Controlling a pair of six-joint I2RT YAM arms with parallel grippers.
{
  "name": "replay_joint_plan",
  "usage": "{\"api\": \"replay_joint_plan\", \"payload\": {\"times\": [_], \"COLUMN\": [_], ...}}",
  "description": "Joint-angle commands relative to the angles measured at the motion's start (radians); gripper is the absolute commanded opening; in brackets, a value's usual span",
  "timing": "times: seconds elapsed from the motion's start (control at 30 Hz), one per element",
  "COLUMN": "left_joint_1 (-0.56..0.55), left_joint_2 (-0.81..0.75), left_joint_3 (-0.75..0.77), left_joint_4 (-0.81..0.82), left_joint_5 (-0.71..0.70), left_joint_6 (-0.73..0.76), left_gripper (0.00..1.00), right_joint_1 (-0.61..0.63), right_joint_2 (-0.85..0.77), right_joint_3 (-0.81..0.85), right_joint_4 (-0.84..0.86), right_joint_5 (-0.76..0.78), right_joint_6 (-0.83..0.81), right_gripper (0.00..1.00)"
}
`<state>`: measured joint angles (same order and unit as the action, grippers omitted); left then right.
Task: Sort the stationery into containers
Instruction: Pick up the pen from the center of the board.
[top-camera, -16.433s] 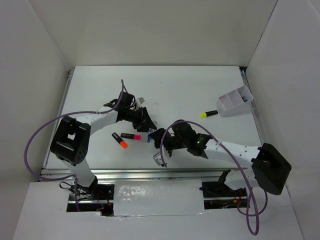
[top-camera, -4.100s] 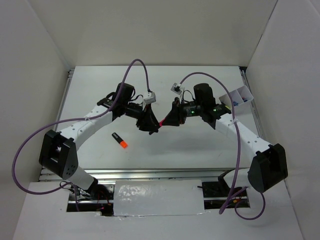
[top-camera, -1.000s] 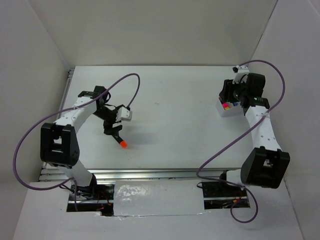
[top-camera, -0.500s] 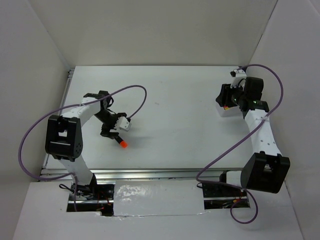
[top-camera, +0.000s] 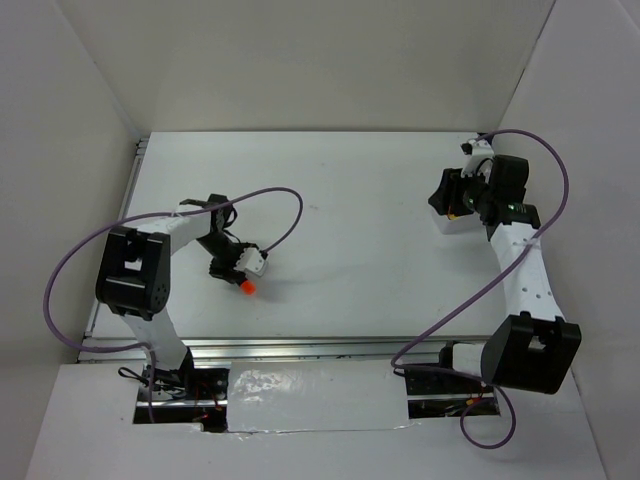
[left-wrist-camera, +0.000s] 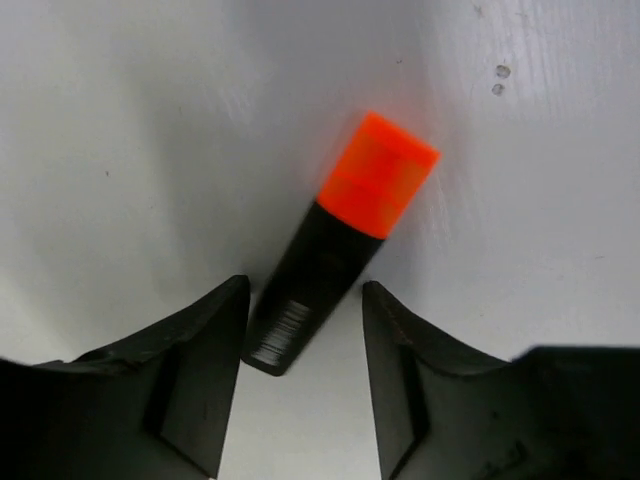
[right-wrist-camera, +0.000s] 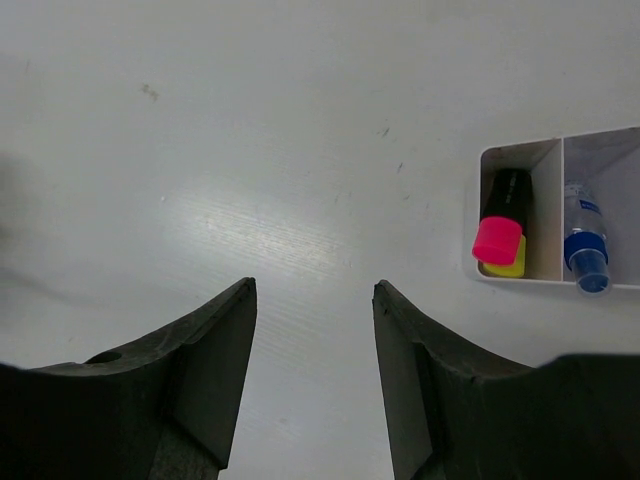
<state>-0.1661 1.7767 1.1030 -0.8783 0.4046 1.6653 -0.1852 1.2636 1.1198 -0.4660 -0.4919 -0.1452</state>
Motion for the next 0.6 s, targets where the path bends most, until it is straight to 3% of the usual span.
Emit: {"api": "replay_joint_plan", "payload": {"times": [0.0,0.13,0.17,0.23,0.33,0.37,0.43,0.57], "left_joint_1": [-0.004,-0.016,-0.019,-0.039,-0.088,-0.104,-0.142,-0.254], "left_joint_2": [0.013,-0.014,-0.031,-0.052,-0.083,-0.092,-0.132,-0.220], "left_joint_3": [-0.034,-0.058,-0.045,-0.013,0.092,0.139,0.185,0.173], "left_joint_4": [0.012,0.036,0.039,0.042,0.070,0.091,0.137,0.293], "left_joint_5": [0.008,0.022,0.033,0.088,0.181,0.204,0.293,0.355], "left_joint_6": [-0.001,-0.045,-0.067,-0.175,-0.448,-0.614,-0.755,-1.097], "left_gripper": [0.59,0.41,0.31,0.20,0.13,0.13,0.13,0.12], "right_joint_1": [0.018,0.020,0.020,0.026,0.044,0.049,0.059,0.124], "right_joint_2": [-0.053,-0.067,-0.070,-0.078,-0.093,-0.099,-0.099,-0.093], "right_joint_3": [-0.002,0.008,0.012,0.012,-0.003,-0.008,-0.023,-0.048], "right_joint_4": [-0.005,-0.008,-0.010,-0.013,0.007,0.012,0.033,0.069], "right_joint_5": [-0.022,-0.040,-0.071,-0.115,-0.197,-0.242,-0.289,-0.428], "right_joint_6": [0.013,0.019,0.024,0.039,0.071,0.084,0.127,0.202], "right_gripper": [0.58,0.58,0.58,0.58,0.59,0.62,0.63,0.64]}}
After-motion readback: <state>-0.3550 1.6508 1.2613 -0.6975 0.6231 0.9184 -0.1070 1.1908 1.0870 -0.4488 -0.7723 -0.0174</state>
